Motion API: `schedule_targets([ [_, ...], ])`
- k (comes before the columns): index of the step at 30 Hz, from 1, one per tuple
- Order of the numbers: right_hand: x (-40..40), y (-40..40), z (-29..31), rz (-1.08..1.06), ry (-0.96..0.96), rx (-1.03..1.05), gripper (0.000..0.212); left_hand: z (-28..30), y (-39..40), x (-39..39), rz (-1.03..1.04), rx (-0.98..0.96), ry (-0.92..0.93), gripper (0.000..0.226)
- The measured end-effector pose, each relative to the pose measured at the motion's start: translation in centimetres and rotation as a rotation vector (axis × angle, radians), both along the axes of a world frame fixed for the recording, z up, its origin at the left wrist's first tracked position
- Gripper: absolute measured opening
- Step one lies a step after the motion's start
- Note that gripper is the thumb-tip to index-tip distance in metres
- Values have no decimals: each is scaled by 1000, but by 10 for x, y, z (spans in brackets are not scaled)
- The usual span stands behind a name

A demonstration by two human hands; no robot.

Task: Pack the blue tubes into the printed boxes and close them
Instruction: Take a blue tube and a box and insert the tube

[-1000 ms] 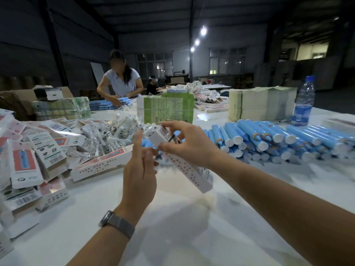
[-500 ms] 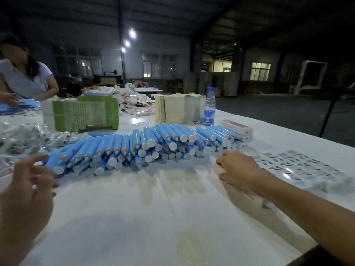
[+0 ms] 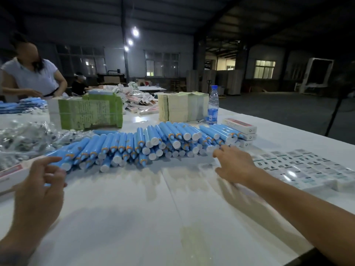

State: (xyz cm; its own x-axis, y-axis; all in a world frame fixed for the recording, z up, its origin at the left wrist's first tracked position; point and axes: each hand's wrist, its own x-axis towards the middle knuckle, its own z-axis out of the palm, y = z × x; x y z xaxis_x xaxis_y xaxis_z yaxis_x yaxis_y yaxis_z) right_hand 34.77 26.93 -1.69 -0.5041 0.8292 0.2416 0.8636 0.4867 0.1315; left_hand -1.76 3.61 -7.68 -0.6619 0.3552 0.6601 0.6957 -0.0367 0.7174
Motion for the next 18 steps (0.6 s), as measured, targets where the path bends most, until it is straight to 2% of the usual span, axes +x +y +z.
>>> schedule_targets([
  [6, -139, -70, -13, 575, 438, -155, 28, 12, -4, 26, 18, -28, 162, 15],
  [11, -249, -119, -25, 725, 724, -341, 20, 14, -7, 23, 149, -96, 147, 23],
  [12, -263, -125, -32, 737, 717, -357, 21, 13, -8, 20, 175, -121, 138, 23],
  [15, -281, -132, -56, 825, 454, -223, 27, 12, -12, 12, 240, -221, 102, 26],
  [18, -285, -131, -65, 862, 457, -101, 22, 14, -15, 6, 284, -315, 65, 25],
])
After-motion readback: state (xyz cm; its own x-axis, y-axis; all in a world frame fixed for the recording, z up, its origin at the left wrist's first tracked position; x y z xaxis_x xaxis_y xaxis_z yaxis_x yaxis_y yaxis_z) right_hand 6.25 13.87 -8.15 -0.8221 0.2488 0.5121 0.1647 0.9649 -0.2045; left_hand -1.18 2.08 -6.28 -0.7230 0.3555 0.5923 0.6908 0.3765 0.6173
